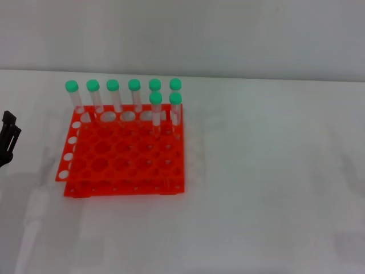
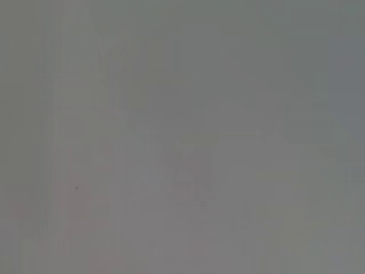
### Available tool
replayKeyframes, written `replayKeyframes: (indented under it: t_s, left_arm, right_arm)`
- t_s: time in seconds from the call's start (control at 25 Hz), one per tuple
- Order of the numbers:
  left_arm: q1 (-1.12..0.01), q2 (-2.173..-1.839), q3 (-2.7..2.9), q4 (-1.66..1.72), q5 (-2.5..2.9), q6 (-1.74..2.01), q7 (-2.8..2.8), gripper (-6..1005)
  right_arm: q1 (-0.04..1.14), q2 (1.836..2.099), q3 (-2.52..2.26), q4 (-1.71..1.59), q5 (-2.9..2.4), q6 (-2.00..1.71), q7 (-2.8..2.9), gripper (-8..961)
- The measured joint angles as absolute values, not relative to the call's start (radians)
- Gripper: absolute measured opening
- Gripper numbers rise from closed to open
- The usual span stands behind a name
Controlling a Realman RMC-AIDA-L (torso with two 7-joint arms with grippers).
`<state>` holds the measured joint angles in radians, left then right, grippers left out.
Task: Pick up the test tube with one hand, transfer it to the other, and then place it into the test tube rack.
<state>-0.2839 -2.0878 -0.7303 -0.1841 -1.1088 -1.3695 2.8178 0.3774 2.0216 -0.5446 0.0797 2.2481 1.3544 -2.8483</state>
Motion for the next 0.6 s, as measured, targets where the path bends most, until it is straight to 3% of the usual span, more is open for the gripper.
replayKeyframes:
  t_s: [0.6]
  left_arm:
    - [-0.285, -2.086, -0.73, -0.184, -1.11, -1.362, 2.818, 879]
  right_arm:
    - [0.384, 2.023, -0.532, 0.078, 2.249, 1.354, -2.857, 810]
